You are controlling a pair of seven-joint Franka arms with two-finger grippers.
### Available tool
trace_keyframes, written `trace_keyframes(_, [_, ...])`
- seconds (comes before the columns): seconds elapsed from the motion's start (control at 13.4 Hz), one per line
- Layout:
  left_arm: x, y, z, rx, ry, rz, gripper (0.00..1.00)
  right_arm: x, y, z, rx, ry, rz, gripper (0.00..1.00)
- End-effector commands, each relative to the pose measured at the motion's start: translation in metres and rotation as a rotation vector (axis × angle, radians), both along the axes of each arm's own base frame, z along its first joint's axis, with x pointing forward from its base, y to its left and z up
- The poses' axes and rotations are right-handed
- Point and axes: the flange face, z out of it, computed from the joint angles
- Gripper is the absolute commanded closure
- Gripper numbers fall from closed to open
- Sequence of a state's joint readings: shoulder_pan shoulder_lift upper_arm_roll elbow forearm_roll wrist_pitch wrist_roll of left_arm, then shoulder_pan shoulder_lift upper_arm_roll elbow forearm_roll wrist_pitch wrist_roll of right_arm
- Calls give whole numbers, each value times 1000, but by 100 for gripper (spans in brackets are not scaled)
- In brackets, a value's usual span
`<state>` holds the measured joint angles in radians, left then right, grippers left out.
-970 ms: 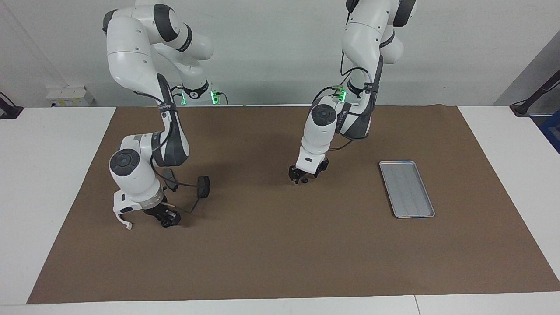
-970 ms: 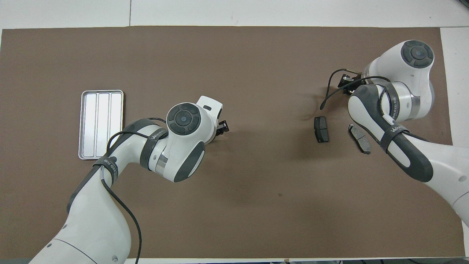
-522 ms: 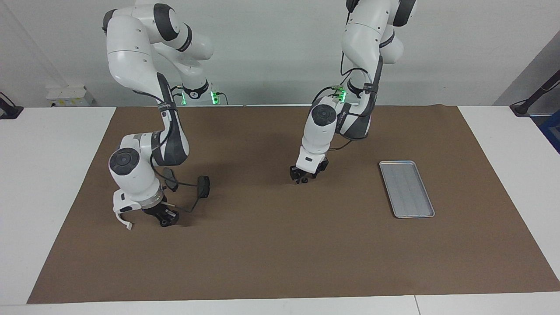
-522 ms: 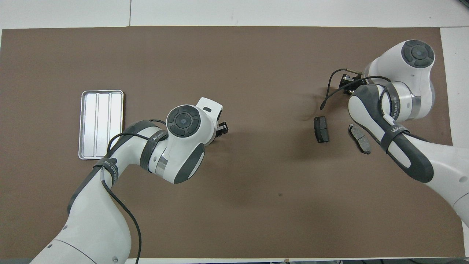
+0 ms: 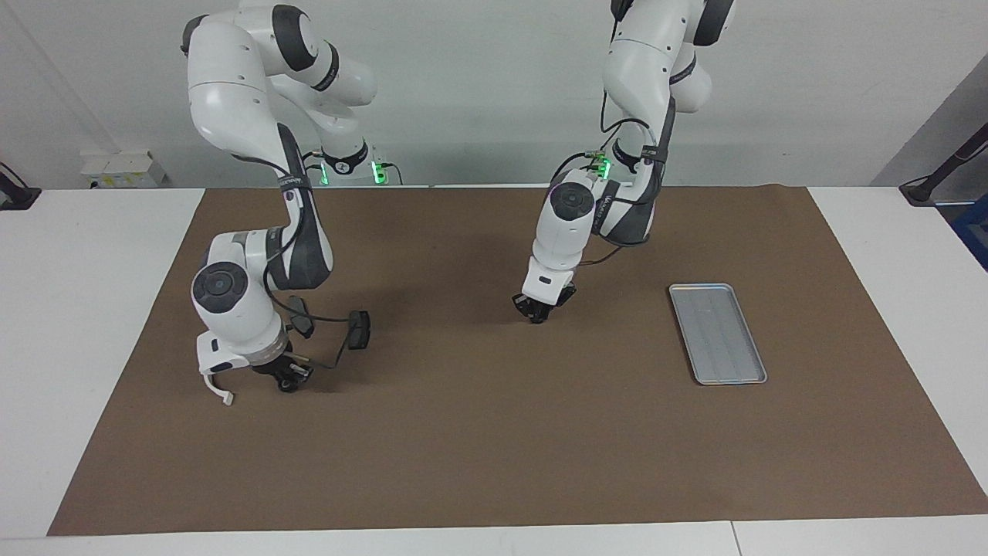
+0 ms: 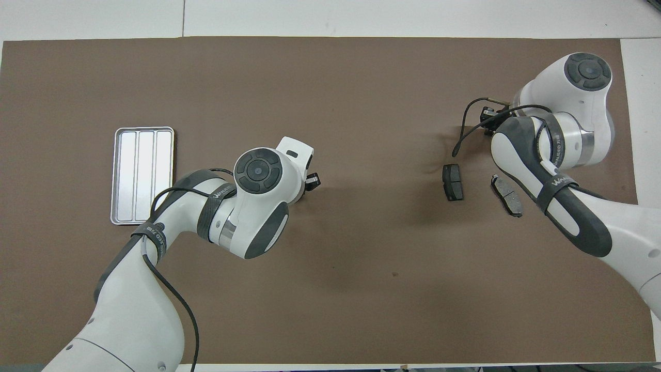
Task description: Pick bearing gear from pile to tray
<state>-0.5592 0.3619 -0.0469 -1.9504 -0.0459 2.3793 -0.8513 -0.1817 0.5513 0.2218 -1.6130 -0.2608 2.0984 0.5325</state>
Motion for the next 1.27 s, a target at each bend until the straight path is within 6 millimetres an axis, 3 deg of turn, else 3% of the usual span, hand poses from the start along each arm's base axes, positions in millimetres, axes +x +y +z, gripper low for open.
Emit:
trace_keyframes(0.0, [13,15,26,-3,-8,-2,100,-4,2,31,-33,17,64,100])
trace_keyframes(0.15, [44,58,78,18,19,-64,100,-6,7,56,-47,43,88,100])
trace_keyframes(0.22, [56,92,106,20,12,-88,100,-7,7,70,-51,57,94,100])
trace_keyframes(0.37, [73,186,153,24,-7,-174,100,-13,20,103,-47,79,105,100])
trace_keyframes(0.45, [78,236,163,30,10,-236,100,-17,35,118,-40,80,119,100])
trace_keyframes(0.52, [80,274,167,31,23,-296,100,-21,53,130,-33,82,125,100])
trace_keyframes(0.67, [75,338,158,28,32,-381,100,-27,102,150,13,68,32,100])
trace_keyframes(0.75, [67,365,151,28,29,-415,100,-34,138,152,17,58,-13,100])
trace_keyframes(0.82, [59,379,140,37,1,-422,100,-40,172,152,19,40,-58,100])
trace_keyframes(1.04, [34,380,91,57,-55,-399,100,-62,256,151,82,8,-175,100])
trace_keyframes(1.19, [26,376,75,54,-43,-392,100,-78,312,132,115,-25,-248,100])
